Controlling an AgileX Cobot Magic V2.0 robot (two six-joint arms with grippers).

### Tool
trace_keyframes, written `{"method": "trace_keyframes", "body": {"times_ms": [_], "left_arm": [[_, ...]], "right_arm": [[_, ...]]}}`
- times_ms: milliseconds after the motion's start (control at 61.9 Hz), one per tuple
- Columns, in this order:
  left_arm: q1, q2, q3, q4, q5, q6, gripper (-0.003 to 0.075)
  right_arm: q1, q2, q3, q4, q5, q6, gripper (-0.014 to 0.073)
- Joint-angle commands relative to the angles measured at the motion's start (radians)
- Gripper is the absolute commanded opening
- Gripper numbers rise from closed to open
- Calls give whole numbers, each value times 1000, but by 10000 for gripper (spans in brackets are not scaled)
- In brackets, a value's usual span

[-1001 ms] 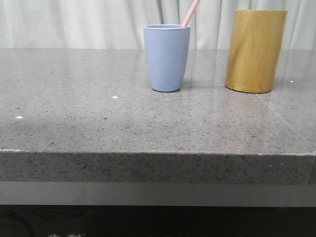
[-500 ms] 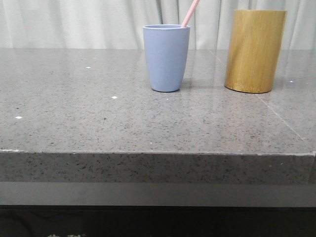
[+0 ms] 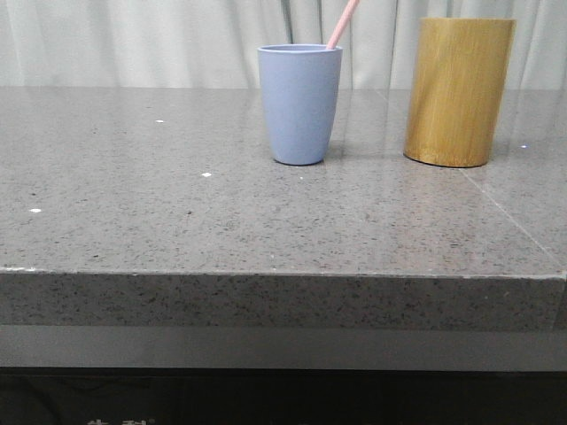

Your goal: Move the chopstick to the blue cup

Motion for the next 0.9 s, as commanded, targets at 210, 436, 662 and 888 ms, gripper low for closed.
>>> {"method": "trace_keyframes", "body": {"times_ms": [210,436,662,888], "left_arm": [[67,-146,171,-97,-227,0,-19],[74,-141,170,-97,-187,0,-19],[72,-141,170,-99,-187,0,-19],[72,-141,170,-99,-187,0,-19]], "right_arm": [[-1,2,-27,-2,-71,-3,-67],[-1,2,-27,-2,-72,-3,-67],[-1,2,-27,-2,-71,-3,-67],[-1,2,-27,-2,-71,-3,-67]]}}
